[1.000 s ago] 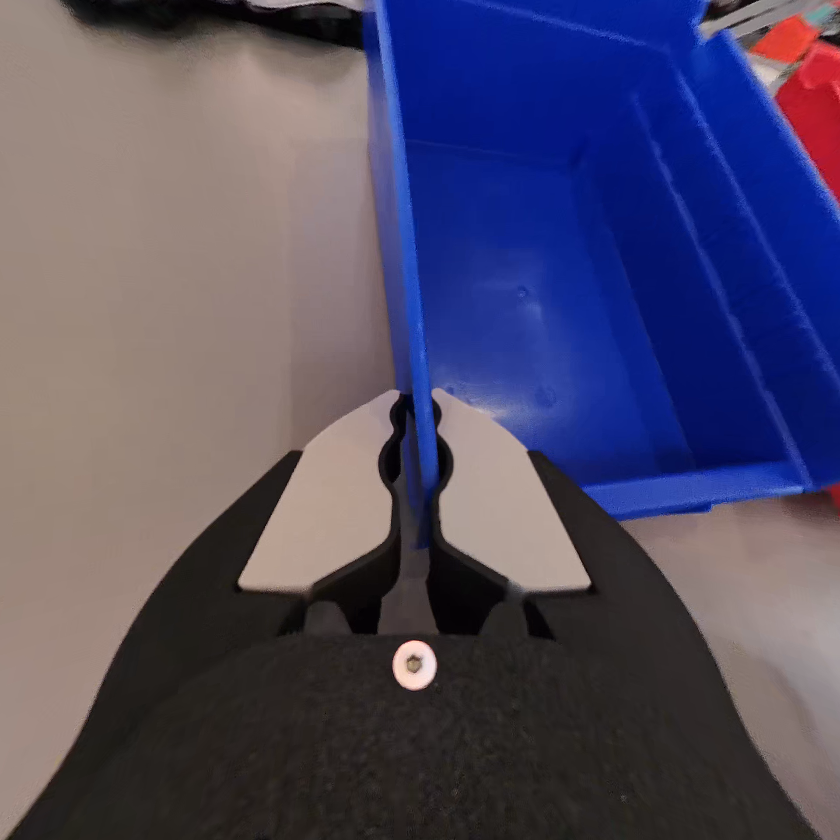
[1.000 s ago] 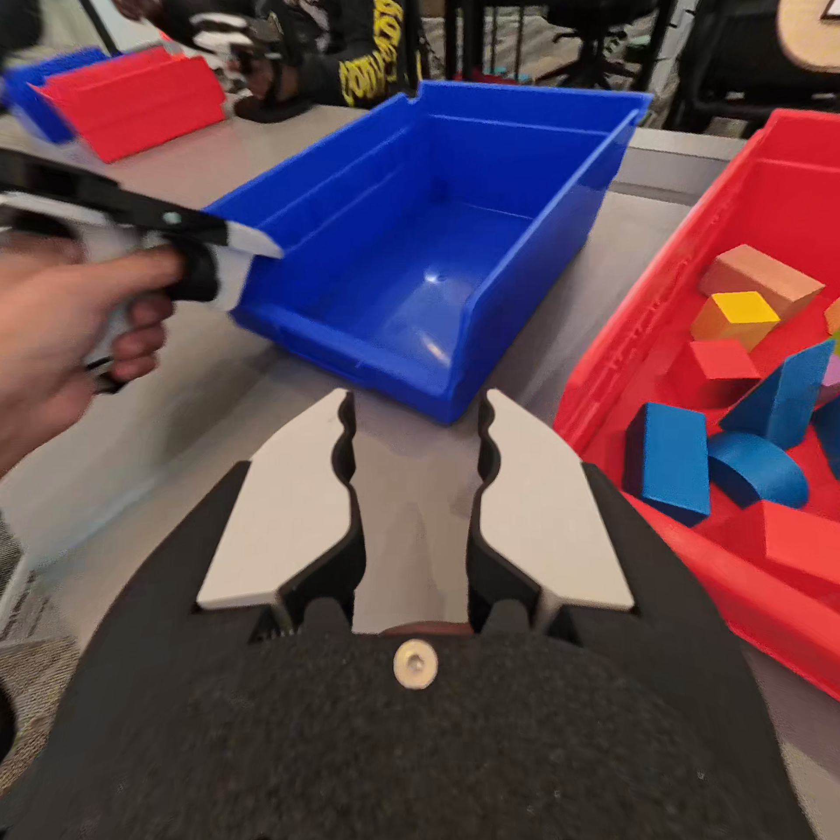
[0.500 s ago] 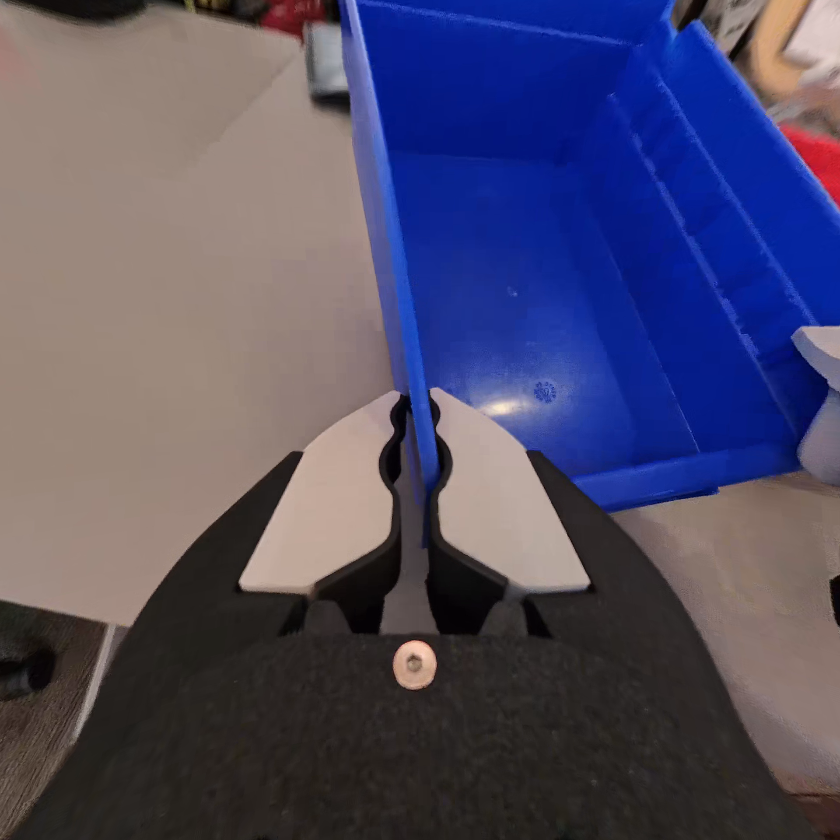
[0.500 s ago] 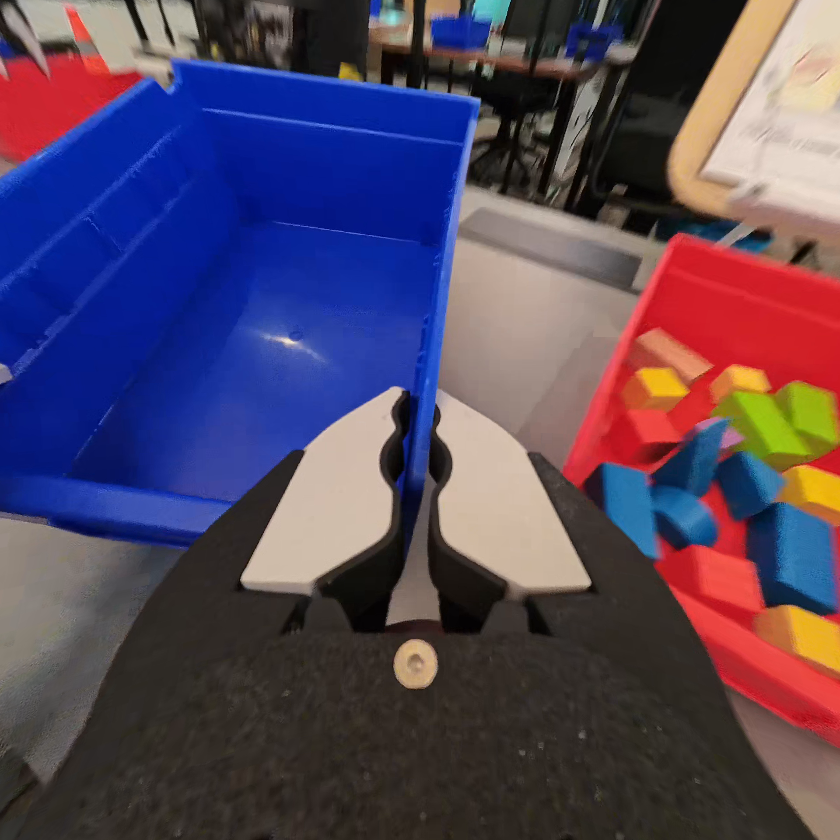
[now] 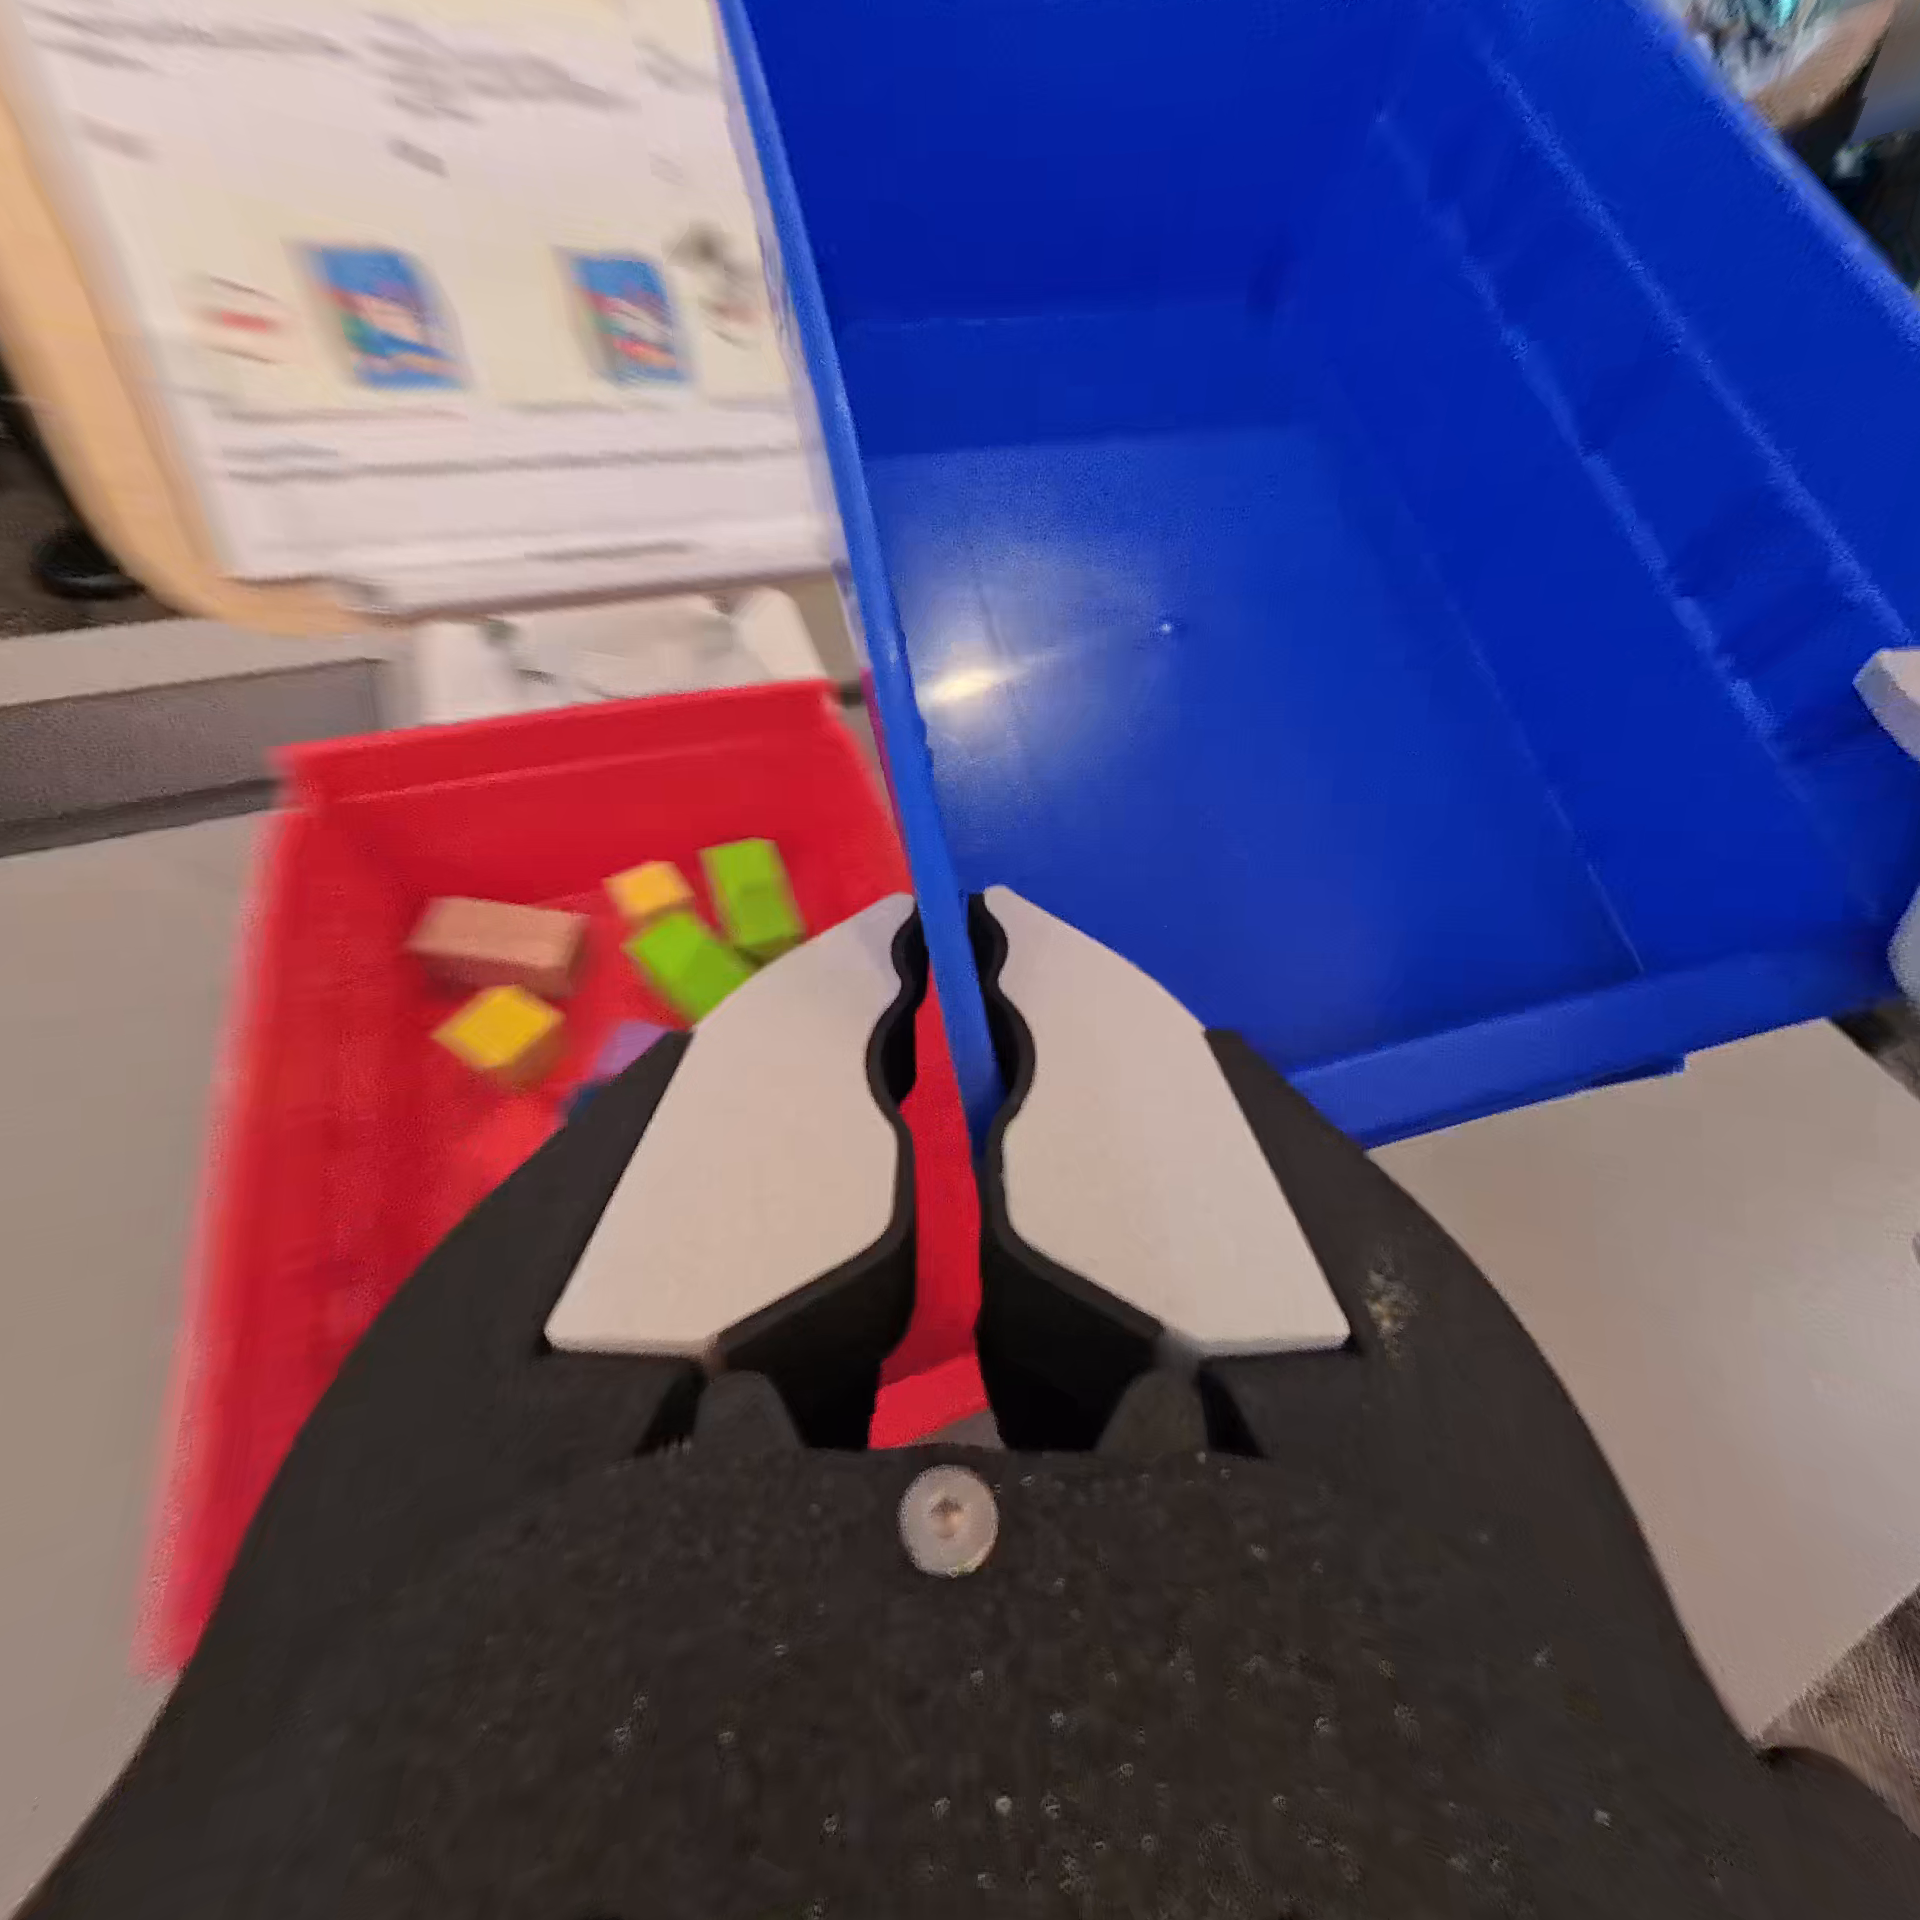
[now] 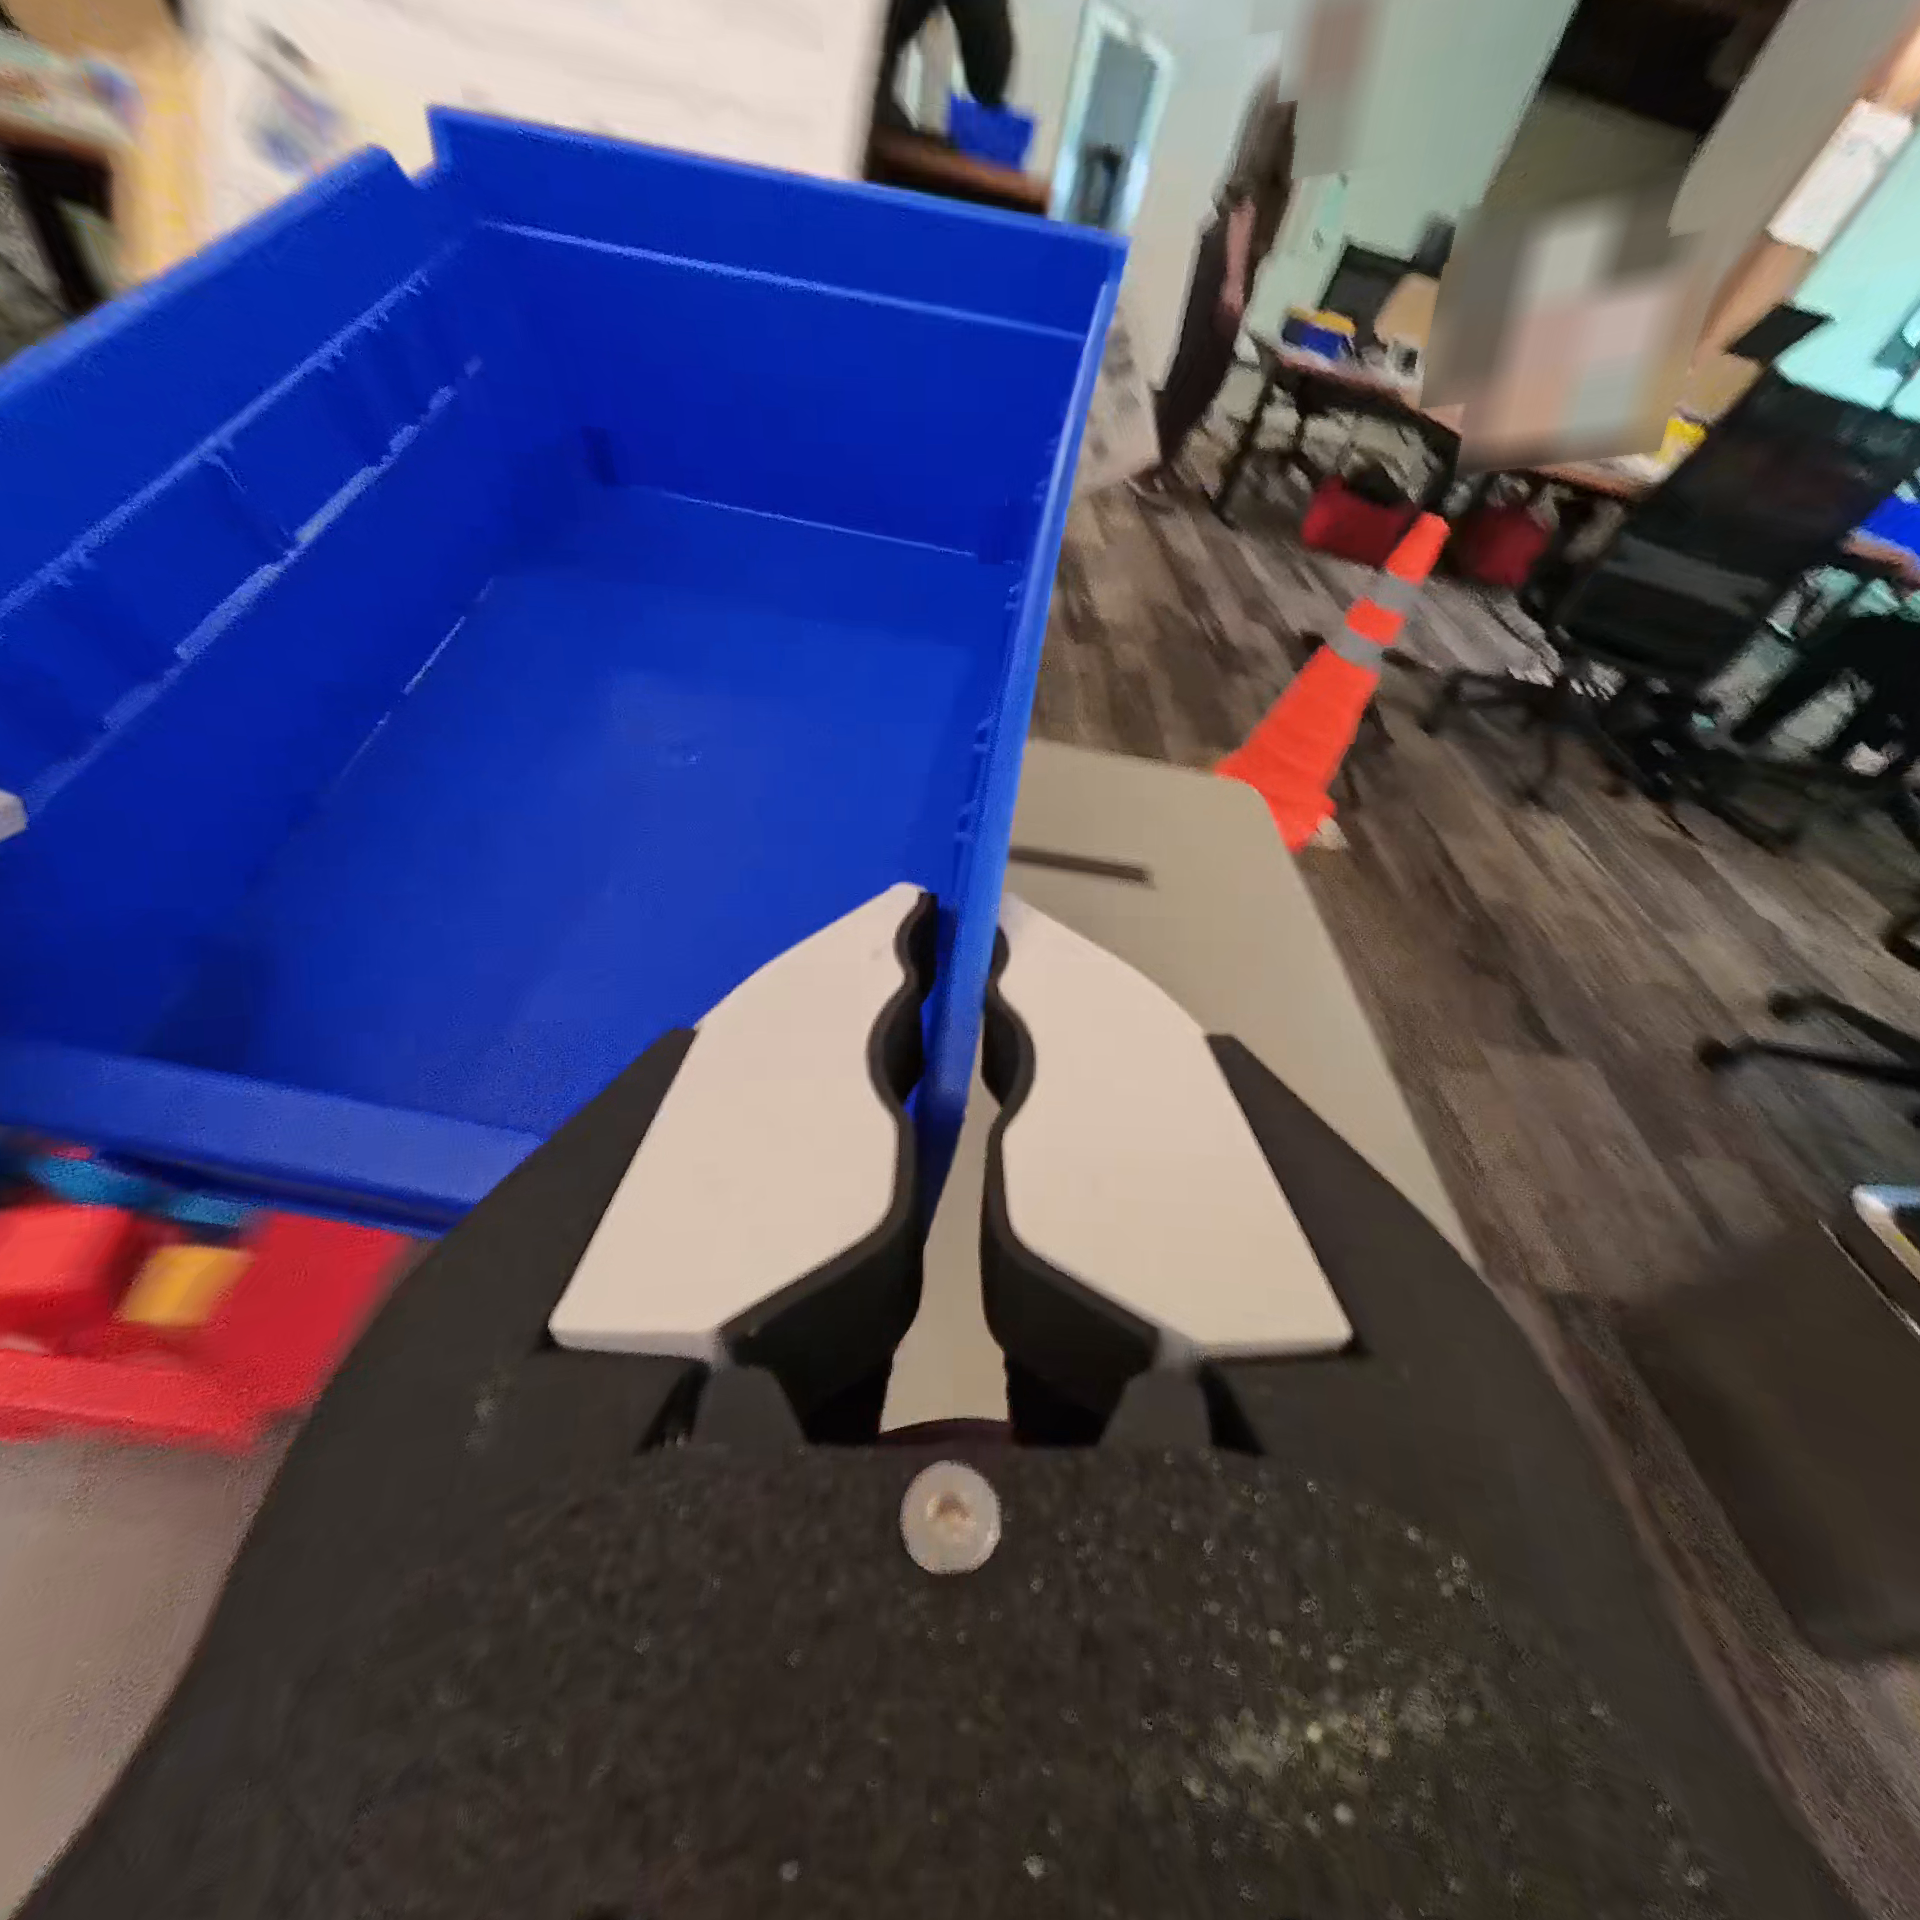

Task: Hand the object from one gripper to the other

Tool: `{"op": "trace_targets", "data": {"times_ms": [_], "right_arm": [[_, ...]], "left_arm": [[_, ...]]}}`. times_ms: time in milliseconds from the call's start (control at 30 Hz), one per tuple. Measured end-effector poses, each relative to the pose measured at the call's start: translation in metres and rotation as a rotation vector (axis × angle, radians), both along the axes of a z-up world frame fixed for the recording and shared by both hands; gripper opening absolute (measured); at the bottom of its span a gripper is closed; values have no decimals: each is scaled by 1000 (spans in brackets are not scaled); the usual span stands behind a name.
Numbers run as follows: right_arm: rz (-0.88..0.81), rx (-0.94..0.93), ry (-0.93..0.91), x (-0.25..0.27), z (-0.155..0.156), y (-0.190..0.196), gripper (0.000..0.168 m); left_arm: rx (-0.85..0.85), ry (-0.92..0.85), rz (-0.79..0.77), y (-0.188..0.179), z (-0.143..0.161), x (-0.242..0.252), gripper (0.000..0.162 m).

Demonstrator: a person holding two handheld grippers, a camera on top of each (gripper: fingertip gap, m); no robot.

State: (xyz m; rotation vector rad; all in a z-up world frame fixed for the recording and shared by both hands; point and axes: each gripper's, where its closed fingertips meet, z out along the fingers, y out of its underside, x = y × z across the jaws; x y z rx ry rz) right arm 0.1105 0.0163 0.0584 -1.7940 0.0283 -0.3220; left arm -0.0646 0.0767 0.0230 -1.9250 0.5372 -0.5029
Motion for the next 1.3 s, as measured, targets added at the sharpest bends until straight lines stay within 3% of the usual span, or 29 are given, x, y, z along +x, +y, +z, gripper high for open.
{"op": "trace_targets", "data": {"times_ms": [167, 367, 467, 533, 600, 667, 767, 833, 900, 967, 1067, 1133, 1167, 1233, 1300], "right_arm": [[-51, -102, 164, 129, -87, -27, 5], [-38, -187, 344, 171, -171, -39, 5], [-42, -125, 336, 175, -180, -39, 5], [-51, -144, 333, 175, -179, -41, 8], [-34, -93, 322, 172, -162, -45, 39], [-20, 3, 262, 163, -126, -55, 39], [131, 92, 143, 96, -65, -55, 44], [256, 86, 82, 22, -48, -39, 44], [313, 39, 132, -54, -63, -15, 46], [403, -34, 251, -132, -102, 6, 63], [312, -126, 292, -177, -154, 28, 65], [196, -136, 268, -172, -170, 40, 55], [155, -154, 257, -168, -178, 45, 46], [146, -192, 342, -170, -189, 50, 10], [87, -225, 313, -167, -188, 50, 6]], "left_arm": [[-68, 146, -134, -39, -85, 127, 11], [-162, 212, -173, -58, -154, 167, 16], [-147, 202, -188, -61, -163, 172, 22], [-172, 166, -249, -73, -162, 177, 37], [-257, 116, -351, -93, -152, 176, 54], [-263, 70, -431, -108, -121, 150, 74], [-151, -21, -383, -98, -63, 61, 74], [-92, -24, -246, -69, -47, -19, 70], [-94, 61, -65, -31, -63, -103, 72], [-184, 136, 35, -4, -97, -163, 76], [-333, 97, -3, 11, -138, -184, 69], [-372, 81, -27, 19, -156, -180, 54], [-386, 76, -46, 22, -161, -175, 37], [-369, 97, -41, 29, -163, -170, 19], [-290, 236, -3, 34, -162, -173, 10]]}}
